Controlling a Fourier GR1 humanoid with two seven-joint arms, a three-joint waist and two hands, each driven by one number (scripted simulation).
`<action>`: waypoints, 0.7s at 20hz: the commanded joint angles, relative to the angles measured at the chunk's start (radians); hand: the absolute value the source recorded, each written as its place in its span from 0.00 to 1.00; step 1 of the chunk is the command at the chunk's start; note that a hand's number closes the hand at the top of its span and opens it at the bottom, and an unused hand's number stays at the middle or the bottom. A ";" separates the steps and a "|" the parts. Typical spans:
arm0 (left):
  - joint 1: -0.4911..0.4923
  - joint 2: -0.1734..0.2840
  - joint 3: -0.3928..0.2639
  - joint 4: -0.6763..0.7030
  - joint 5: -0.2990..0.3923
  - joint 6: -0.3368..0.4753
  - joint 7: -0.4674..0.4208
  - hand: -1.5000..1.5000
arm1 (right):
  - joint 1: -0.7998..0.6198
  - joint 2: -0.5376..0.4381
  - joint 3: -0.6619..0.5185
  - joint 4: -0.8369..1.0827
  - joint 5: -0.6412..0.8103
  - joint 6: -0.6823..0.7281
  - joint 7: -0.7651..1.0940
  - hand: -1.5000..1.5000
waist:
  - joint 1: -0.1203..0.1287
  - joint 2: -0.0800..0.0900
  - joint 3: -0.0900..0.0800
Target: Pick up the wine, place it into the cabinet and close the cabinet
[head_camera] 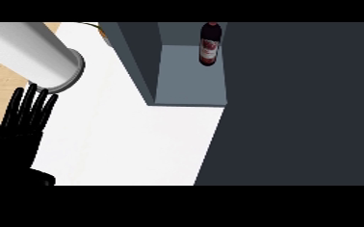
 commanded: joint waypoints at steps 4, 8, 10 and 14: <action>-0.015 0.031 0.031 -0.003 0.038 -0.030 0.041 0.00 | -0.161 0.167 0.112 -0.121 -0.062 -0.038 0.186 1.00 | 0.018 0.004 -0.001; -0.013 0.053 0.050 0.003 0.047 -0.059 0.041 0.00 | -0.257 0.247 0.116 -0.026 -0.062 -0.048 0.225 1.00 | 0.041 0.004 -0.003; 0.013 0.043 0.046 0.013 0.048 -0.086 0.027 0.00 | -0.324 0.286 0.087 -0.006 -0.067 -0.063 0.277 1.00 | 0.047 0.004 -0.003; -0.041 0.029 0.041 0.025 0.030 -0.055 0.034 0.00 | -0.514 0.405 0.060 0.142 -0.069 -0.079 0.340 1.00 | 0.056 0.010 -0.004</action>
